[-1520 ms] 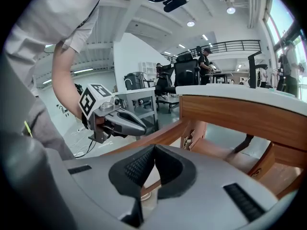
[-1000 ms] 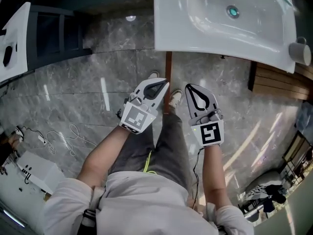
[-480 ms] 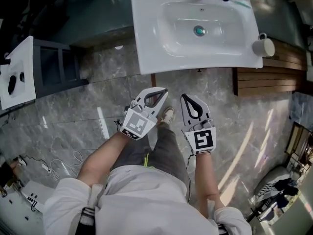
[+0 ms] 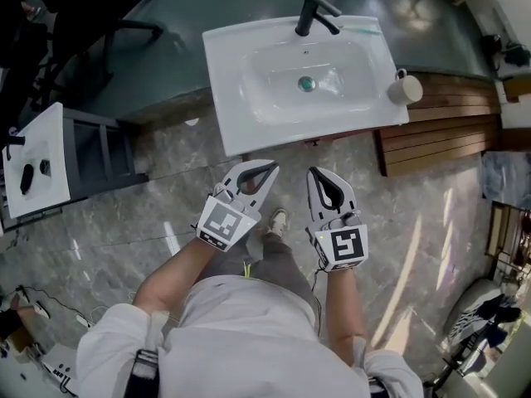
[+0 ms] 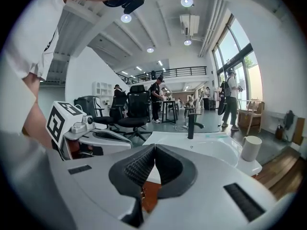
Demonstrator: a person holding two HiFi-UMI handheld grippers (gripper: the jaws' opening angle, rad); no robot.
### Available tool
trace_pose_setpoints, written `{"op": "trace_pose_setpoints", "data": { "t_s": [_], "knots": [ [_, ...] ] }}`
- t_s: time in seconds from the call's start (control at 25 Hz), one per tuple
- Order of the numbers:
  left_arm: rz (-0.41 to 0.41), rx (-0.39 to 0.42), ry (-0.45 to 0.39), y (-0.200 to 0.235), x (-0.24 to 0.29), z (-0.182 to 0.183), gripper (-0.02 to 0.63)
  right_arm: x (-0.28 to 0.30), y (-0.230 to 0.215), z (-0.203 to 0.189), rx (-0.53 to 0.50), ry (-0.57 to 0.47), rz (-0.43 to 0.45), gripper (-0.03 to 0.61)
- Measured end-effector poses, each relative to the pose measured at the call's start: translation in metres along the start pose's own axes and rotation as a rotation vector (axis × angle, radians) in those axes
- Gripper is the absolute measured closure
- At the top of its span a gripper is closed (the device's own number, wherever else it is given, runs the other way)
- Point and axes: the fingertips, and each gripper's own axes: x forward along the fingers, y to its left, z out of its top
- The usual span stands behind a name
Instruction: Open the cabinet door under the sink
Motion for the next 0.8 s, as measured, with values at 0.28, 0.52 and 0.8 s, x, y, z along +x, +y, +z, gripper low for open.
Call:
{"op": "trace_pose_setpoints", "data": {
  "t_s": [0.28,0.52,0.8],
  "knots": [
    [-0.028,0.027,-0.082,-0.016,-0.001,0.066,0.597,-0.038,-0.02,0.045,0.021,-0.074,-0.076,0.546],
    [-0.057,0.095,-0.181,-0.037,-0.001,0.127,0.597,-0.086,-0.042,0.083,0.053,-0.158,-0.162,0.546],
    [-0.017,0.125,-0.285,-0.047,-0.015,0.184,0.597,-0.137,-0.076,0.121,0.047,-0.258,-0.248,0.546]
  ]
}}
